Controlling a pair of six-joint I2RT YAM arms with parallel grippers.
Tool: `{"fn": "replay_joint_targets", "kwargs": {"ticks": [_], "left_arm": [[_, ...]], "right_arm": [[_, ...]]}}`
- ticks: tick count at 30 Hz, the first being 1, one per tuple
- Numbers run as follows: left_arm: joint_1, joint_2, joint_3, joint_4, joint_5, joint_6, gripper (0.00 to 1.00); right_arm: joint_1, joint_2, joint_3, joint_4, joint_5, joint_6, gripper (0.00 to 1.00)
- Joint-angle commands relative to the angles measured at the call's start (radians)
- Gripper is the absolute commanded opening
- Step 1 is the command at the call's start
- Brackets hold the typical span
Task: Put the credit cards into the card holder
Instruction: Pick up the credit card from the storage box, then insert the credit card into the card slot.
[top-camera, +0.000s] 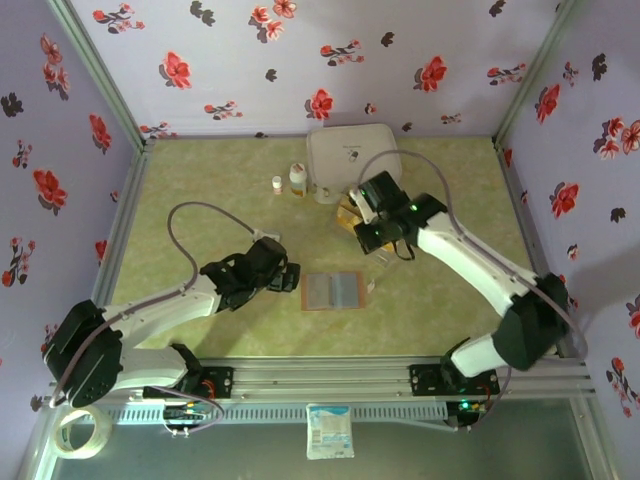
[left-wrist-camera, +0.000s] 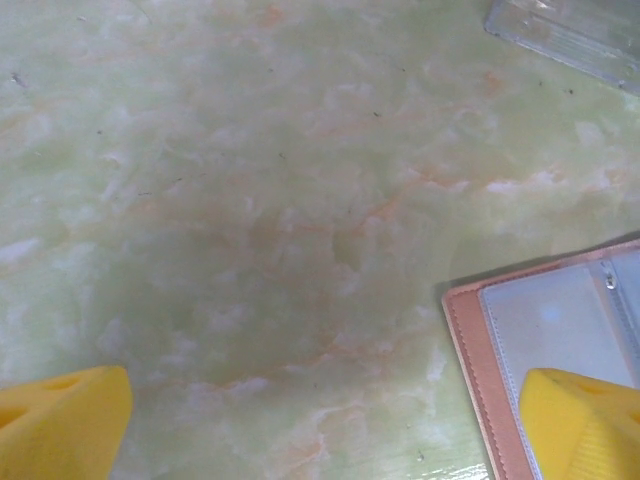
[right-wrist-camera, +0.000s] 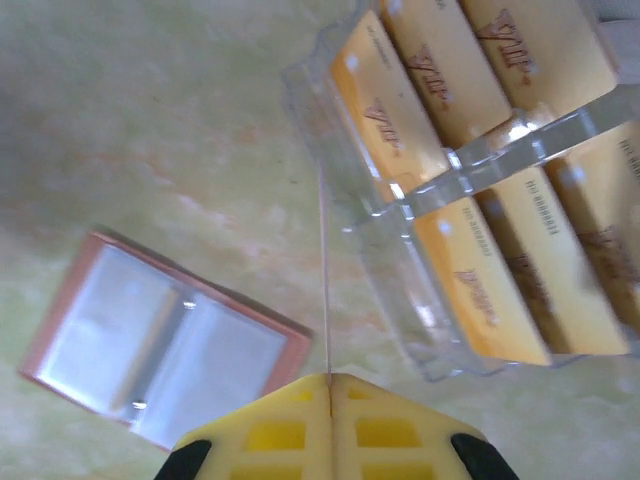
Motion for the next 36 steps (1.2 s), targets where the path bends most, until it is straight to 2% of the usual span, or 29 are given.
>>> {"fn": "replay_joint_targets", "kwargs": {"ticks": [1,7,11,19,22,28,36], "left_arm": [[-0.032,0.038,0.022,-0.024,0.014,0.015,1.0],[-0.088,0.102,0.03,0.003,-0.005,0.003,1.0],[-0.11,0.132,0.038,0.02,-0.019,0.0,1.0],[-0.145,0.211,0.071,0.025,-0.048,-0.009,1.0],[-0.15,0.25,0.087,0.026,-0.052,-0.011,1.0],[-0.156,0.307,0.11,0.033,-0.065,-0.012,1.0],[-0.157,0.35,0.114,0.035,-0.074,-0.021,1.0]], "right_arm": [[0.001,-0.124,-0.177,0.23,-0.134,0.245,0.0],[-0.012,-0.29,-0.447,0.517,-0.212,0.478,0.0],[-0.022,-0.298,-0.549,0.617,-0.251,0.555,0.0],[-0.032,-0.269,-0.75,0.938,-0.361,0.702,0.0],[-0.034,-0.281,-0.783,0.975,-0.36,0.714,0.0],[-0.034,-0.345,-0.802,0.887,-0.305,0.665,0.02],[-0.034,-0.335,-0.88,1.018,-0.365,0.689,0.0]]}}
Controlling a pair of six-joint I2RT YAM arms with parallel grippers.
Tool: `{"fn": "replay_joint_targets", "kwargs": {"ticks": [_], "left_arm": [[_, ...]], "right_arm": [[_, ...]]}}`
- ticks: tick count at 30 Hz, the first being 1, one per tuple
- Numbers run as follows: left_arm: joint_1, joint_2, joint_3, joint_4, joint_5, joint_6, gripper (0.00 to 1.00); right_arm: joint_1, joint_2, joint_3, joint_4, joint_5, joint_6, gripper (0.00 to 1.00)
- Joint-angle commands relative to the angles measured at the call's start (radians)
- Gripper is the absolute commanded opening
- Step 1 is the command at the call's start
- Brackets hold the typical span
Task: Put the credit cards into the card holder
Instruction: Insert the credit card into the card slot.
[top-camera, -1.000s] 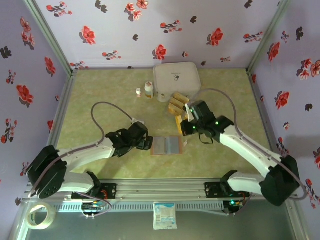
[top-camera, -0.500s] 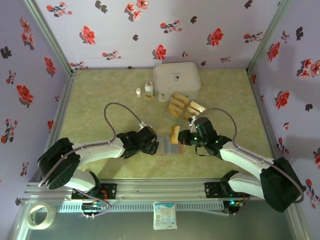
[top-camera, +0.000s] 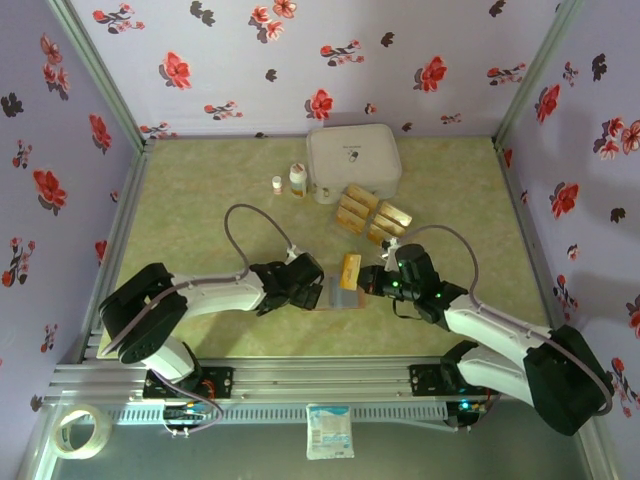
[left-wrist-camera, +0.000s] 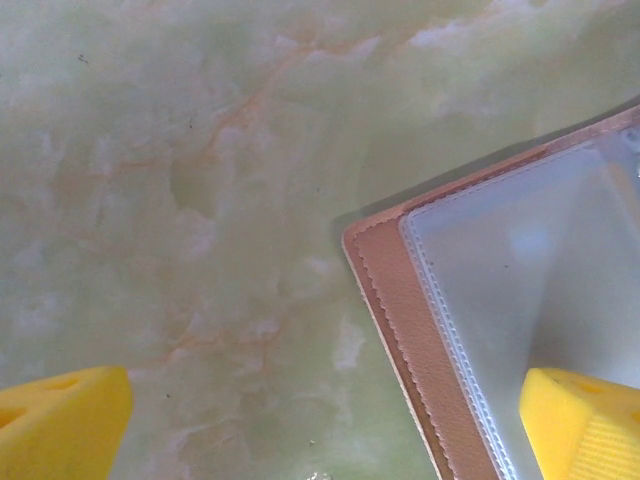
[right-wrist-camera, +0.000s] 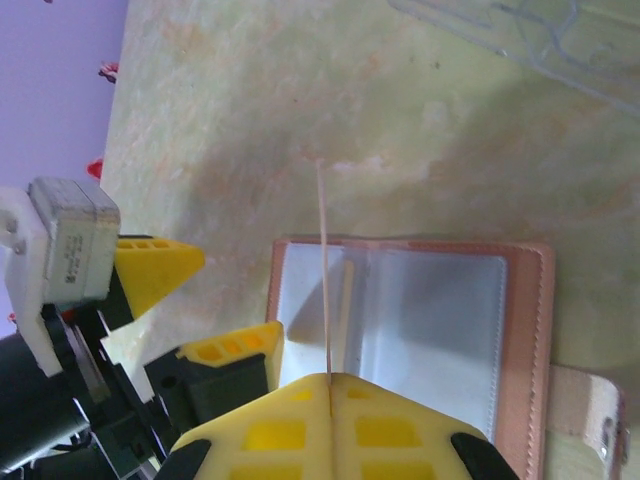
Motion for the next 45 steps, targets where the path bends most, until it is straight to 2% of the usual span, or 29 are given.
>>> {"fn": "replay_joint_targets", "kwargs": {"ticks": [1,9,24,45], "left_arm": [[-0.01,0.016,0.019,0.002,-0.035,-0.023,1.0],[-0.011,0.007,-0.003,-0.014,-0.055,-0.051,1.0],[-0.024,-0.001,-0.025,-0.027,-0.072,-0.092,1.0],[-0.028,-0.004,-0.036,-0.037,-0.087,-0.111,1.0]], "right_arm": [[-0.006,0.007,-0.034,0.094,-0.032,0.022,0.0],[-0.005,0.034,-0.062,0.18,-0.053,0.035,0.0],[0.002,0.194,-0.085,0.386,-0.094,0.057,0.0],[0.022,0.341,-0.097,0.526,-0.105,0.078,0.0]]}}
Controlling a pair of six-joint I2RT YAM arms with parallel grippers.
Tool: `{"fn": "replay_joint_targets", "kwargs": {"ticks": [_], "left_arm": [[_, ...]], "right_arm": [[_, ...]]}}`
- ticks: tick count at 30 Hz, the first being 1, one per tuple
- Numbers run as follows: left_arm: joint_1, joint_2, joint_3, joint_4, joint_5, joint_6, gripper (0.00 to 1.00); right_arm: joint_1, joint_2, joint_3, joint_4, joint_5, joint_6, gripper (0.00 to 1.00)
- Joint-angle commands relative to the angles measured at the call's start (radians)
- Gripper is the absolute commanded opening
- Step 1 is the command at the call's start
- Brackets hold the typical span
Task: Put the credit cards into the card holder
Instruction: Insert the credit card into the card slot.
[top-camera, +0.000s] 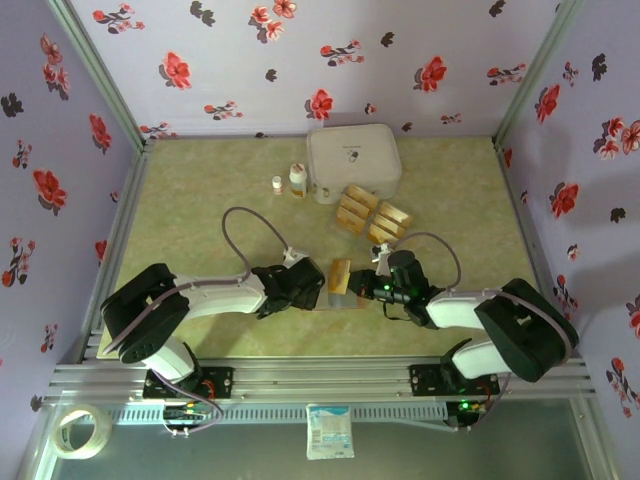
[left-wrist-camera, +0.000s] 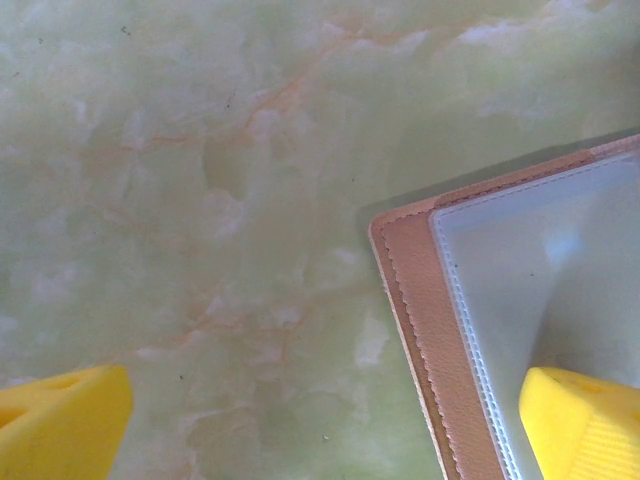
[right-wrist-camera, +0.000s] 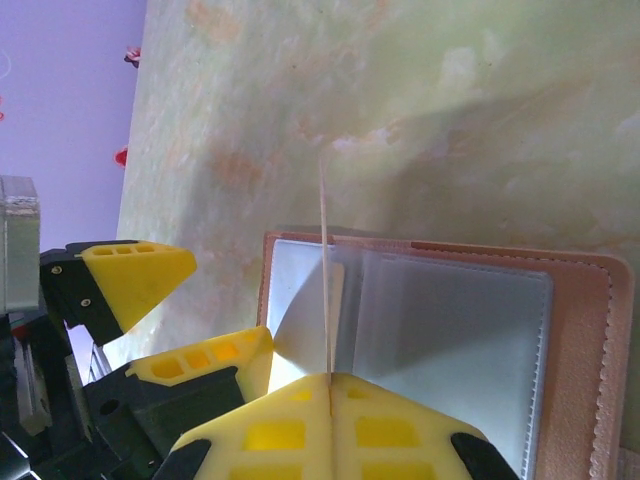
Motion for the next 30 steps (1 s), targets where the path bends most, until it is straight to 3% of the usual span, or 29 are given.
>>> {"fn": "replay_joint_targets", "kwargs": {"ticks": [1,30], "left_arm": [[-0.008,-0.006,-0.021,-0.038,-0.029,-0.013,1.0],[-0.008,-0.015,-0.029,-0.031,-0.03,-0.016,1.0]], "right_arm": [[0.01,0.018,-0.014,0.052,-0.018,0.009,0.0],[0.025,0.121,-0.068,0.185,-0.059,0.032,0.0]]}}
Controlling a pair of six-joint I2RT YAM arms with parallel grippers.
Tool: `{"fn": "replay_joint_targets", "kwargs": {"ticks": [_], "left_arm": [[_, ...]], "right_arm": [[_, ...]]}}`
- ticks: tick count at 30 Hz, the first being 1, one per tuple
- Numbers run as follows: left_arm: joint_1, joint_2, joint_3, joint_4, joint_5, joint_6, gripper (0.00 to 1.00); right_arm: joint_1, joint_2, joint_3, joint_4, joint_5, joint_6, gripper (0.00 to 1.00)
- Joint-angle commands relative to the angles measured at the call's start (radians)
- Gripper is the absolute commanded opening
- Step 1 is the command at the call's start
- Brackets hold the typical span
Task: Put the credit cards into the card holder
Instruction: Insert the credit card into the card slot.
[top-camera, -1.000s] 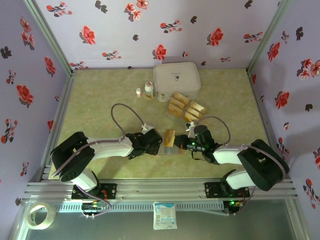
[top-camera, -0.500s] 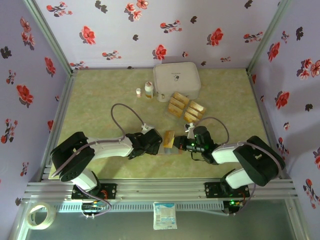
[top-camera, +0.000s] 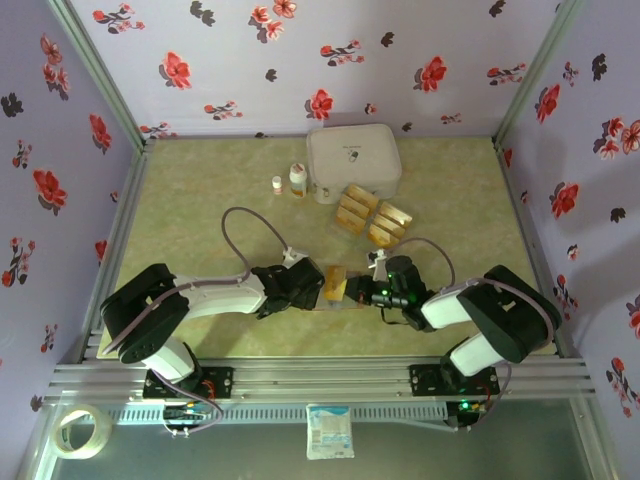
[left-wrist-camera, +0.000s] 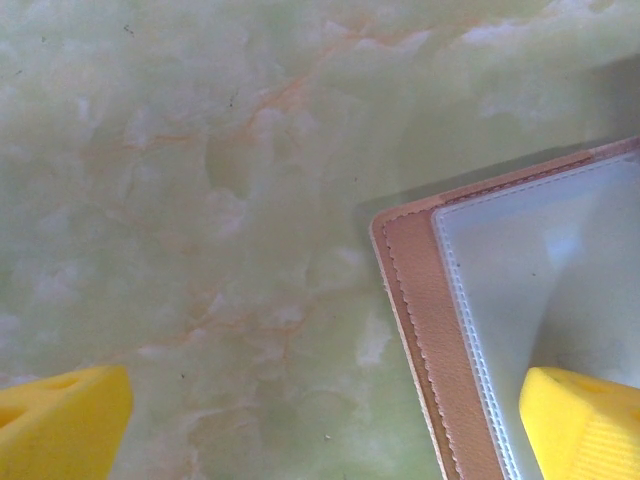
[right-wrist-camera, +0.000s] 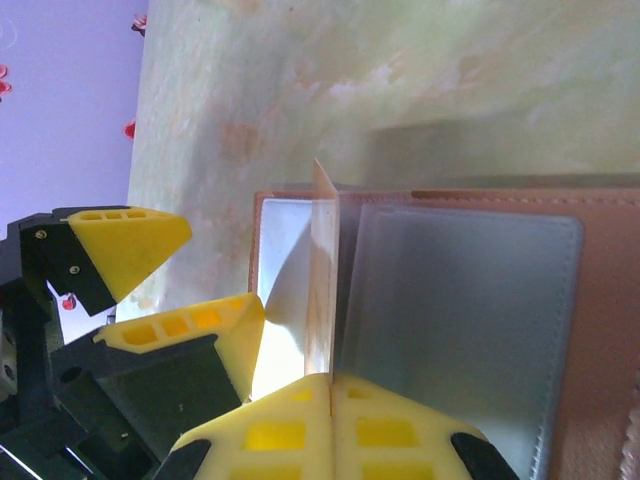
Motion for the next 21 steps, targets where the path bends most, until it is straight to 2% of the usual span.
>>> {"fn": "replay_joint_targets", "kwargs": {"ticks": [1,21], "left_arm": [[-0.008,-0.013,-0.027,-0.032,-0.03,-0.012,1.0],[-0.008,-0.022,-0.032,-0.03,-0.032,-0.012,1.0]], "right_arm": [[0.007,0.004,-0.027,0.019,-0.005,0.007,0.0],[0.009,0.033,-0.036,0.002,-0.032,-0.012,0.0]]}}
